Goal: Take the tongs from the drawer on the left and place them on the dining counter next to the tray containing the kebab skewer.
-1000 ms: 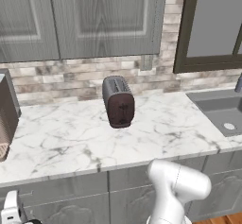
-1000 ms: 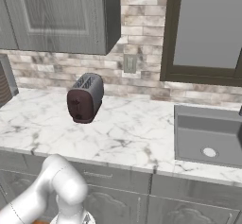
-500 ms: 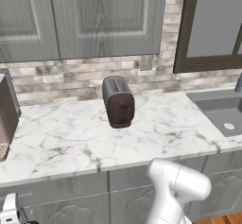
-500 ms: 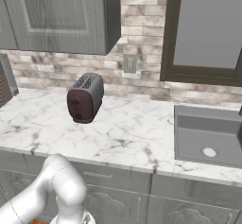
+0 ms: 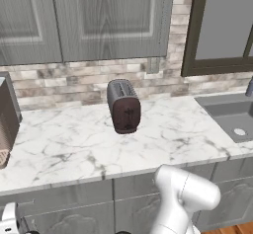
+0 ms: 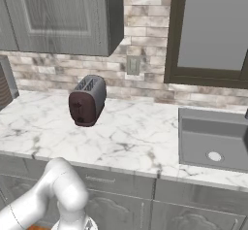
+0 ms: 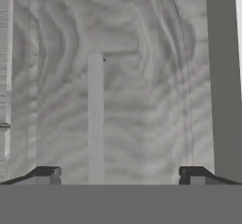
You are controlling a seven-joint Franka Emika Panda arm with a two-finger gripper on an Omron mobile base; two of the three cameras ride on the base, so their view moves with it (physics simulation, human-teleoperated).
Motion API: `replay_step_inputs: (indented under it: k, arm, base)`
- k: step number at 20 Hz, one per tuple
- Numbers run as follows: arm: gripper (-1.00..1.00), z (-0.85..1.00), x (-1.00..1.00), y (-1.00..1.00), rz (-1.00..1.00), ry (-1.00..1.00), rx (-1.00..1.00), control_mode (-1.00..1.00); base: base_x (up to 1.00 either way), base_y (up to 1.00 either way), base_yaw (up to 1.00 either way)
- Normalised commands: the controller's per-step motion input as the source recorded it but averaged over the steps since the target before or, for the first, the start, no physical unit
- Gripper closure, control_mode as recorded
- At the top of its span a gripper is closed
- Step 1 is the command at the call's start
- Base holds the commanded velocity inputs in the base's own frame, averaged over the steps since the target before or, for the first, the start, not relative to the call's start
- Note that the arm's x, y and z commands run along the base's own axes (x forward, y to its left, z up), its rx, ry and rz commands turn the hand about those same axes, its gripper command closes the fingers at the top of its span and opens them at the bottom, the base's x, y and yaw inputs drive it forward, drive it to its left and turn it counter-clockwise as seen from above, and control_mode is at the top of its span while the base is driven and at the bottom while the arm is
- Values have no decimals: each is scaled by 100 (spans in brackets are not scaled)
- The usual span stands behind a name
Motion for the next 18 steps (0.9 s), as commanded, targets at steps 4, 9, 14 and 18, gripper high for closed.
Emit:
replay_step_inputs:
  k: [4, 9, 14, 18]
  arm:
    - [-100, -21, 11, 0, 0, 0, 0, -100]
    - [-100, -29, 18, 0, 0, -2, 0, -100]
    - [-100, -18, 6, 0, 0, -1, 0, -100]
    - [-100, -6, 0, 1, 0, 0, 0, -100]
  base:
    - [0, 0, 0]
    - [0, 0, 0]
    - [0, 0, 0]
    - [0, 0, 0]
